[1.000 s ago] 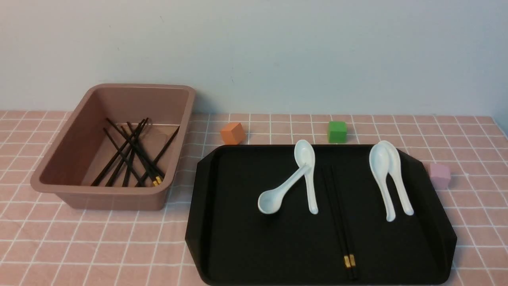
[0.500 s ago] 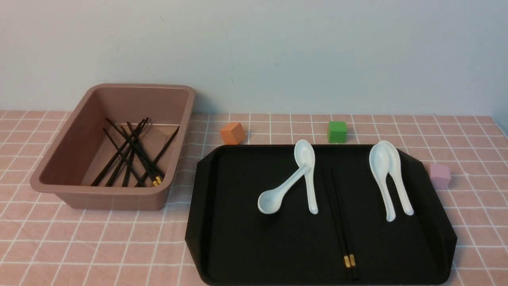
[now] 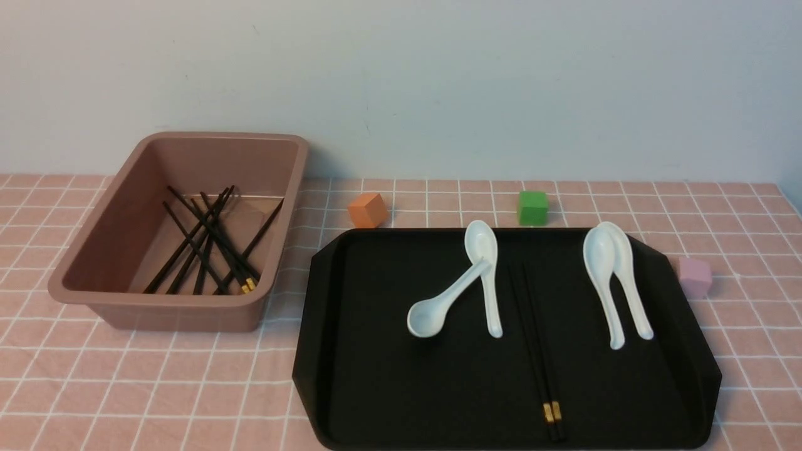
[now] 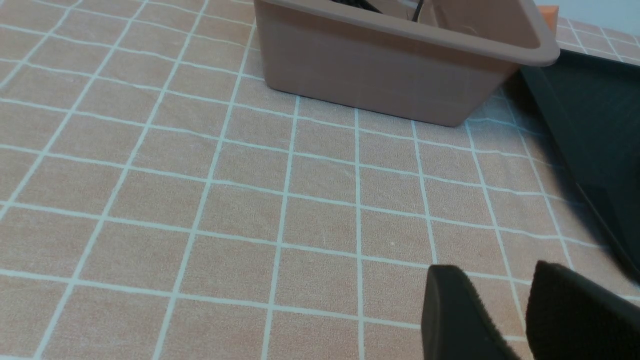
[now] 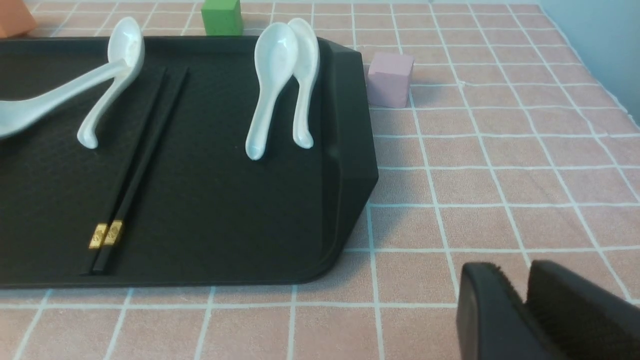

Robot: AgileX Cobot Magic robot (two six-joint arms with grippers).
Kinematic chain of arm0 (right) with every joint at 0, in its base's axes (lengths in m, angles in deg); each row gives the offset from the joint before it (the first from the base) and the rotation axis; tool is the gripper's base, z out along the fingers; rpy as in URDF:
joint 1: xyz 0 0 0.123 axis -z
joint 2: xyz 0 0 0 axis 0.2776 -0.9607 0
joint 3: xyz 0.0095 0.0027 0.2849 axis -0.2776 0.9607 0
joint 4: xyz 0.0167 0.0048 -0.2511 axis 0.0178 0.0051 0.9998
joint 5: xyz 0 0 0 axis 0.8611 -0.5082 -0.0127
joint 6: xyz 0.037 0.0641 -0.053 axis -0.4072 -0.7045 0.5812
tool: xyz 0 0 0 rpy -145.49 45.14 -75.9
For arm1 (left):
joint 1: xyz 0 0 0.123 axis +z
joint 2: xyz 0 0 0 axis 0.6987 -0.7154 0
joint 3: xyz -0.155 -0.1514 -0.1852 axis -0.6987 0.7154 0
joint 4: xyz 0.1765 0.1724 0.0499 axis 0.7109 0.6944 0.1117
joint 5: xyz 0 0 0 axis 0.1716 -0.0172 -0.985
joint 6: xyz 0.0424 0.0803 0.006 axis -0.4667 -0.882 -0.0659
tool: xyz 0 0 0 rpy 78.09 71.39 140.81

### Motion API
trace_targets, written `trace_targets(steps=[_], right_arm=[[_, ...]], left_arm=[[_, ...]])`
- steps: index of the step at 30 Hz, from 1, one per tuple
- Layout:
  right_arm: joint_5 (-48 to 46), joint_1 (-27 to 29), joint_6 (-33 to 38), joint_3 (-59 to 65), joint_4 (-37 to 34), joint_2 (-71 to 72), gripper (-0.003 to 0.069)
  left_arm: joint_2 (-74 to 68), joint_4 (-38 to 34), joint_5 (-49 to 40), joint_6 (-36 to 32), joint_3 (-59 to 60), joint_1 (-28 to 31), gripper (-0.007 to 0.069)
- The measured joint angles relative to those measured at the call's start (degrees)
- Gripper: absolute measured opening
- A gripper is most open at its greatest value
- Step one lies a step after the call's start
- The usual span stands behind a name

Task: On pink tablecloth take chopsticks from black tray and put them in box.
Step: 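Move the gripper over the chopsticks on the black tray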

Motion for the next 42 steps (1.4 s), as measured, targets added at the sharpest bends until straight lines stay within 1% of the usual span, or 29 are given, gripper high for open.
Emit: trace_targets(steps=[1,2,3,4,5,9,12,13,14,16,18,20,21,22,23,25,26,27,28,30,31,32,35,38,40,41,42], right_arm=[[0.16,0.0,-0.19,0.08,-0.56,0.0,0.0147],[2.18,0.0,-2.66,0.44,-4.63,0.0,0.0148],[2.79,0.0,-3.03,0.53,-5.28,0.0,0.0148],[4.04,0.0,-5.04,0.59,-8.66,0.0,0.0148],[7.31,0.0,-8.18,0.59,-14.24,0.0,0.0148],[14.79,0.0,-11.88,0.59,-24.2,0.0,0.0149],[17.33,0.0,-12.29,0.59,-27.17,0.0,0.015],[16.7,-0.55,-12.56,-0.22,-29.5,0.0,0.015],[14.15,-1.34,-12.28,-2.17,-29.88,-0.23,0.0152],[11.33,-2.2,-11.24,-4.7,-29.88,-1.17,0.0152],[3.86,-4.35,-7.02,-12.27,-29.1,-6.26,0.0148],[-4.58,-6.14,-1.86,-20.39,-27.34,-13.93,0.0126],[-11.3,-6.92,1.6,-26.14,-25.83,-20.31,0.0101],[-11.3,-7.0,1.6,-26.14,-25.83,-20.31,0.0101],[-18.0,-7.45,4.45,-31.44,-24.15,-27.05,0.0071],[-25.39,-7.48,6.77,-37.11,-21.52,-35.55,0.003],[-29.34,-7.48,7.42,-40.63,-19.07,-41.91,0.0006],[-31.19,-7.48,7.42,-42.76,-17.21,-46.25,0.0001],[-31.49,-7.48,7.42,-43.17,-16.87,-47.11,0.0001],[-33.58,-7.91,6.35,-47.44,-13.6,-56.43,0.0001],[-34.21,-9.18,5.51,-49.99,-12.44,-62.31,0.0001],[-34.26,-9.18,5.51,-49.99,-12.44,-63.13,0.0001],[-34.19,-16.16,3.08,-56.18,-10.82,-76.43,0.0001],[-33.88,-23.7,-2.18,-62.39,-7.03,-87.3,0.0009],[-33.64,-27.1,-6.89,-66.63,-3.63,-93.59,0.0023],[-33.58,-27.38,-7.36,-67.03,-3.28,-94.18,0.0025],[-33.51,-28.88,-9.96,-69.64,-0.94,-97.99,0.0043]], left_arm=[[0.0,0.0,0.0,0.0,0.0,0.0,0.0239],[0.0,0.0,0.0,0.0,0.0,0.0,0.0239],[0.0,0.0,0.0,0.0,0.0,0.0,0.0239],[0.0,0.0,0.0,0.0,0.0,0.0,0.0239],[0.0,0.0,0.0,0.0,0.0,0.0,0.0239],[0.0,0.0,0.0,0.0,0.0,0.0,0.0239],[0.0,0.0,0.0,0.0,0.0,0.0,0.0239],[0.0,0.0,0.0,0.0,0.0,0.0,0.0239],[0.0,0.0,0.0,0.0,0.0,0.0,0.0239],[0.0,0.0,0.0,0.0,0.0,0.0,0.0239],[0.0,0.0,0.0,0.0,0.0,0.0,0.0239],[0.0,0.0,0.0,0.0,0.0,0.0,0.0239],[0.0,0.0,0.0,0.0,0.0,0.0,0.0239],[0.0,0.0,0.0,0.0,0.0,0.0,0.0239],[0.0,0.0,0.0,0.0,0.0,0.0,0.0239],[0.0,0.0,0.0,0.0,0.0,0.0,0.0239],[0.0,0.0,0.0,0.0,0.0,0.0,0.0239],[0.0,0.0,0.0,0.0,0.0,0.0,0.0239],[0.0,0.0,0.0,0.0,0.0,0.0,0.0239],[0.0,0.0,0.0,0.0,0.0,0.0,0.0239],[0.0,0.0,0.0,0.0,0.0,0.0,0.0239],[0.0,0.0,0.0,0.0,0.0,0.0,0.0239],[0.0,0.0,0.0,0.0,0.0,0.0,0.0239],[0.0,0.0,0.0,0.0,0.0,0.0,0.0239],[0.0,0.0,0.0,0.0,0.0,0.0,0.0239],[0.0,0.0,0.0,0.0,0.0,0.0,0.0239],[0.0,0.0,0.0,0.0,0.0,0.0,0.0239]])
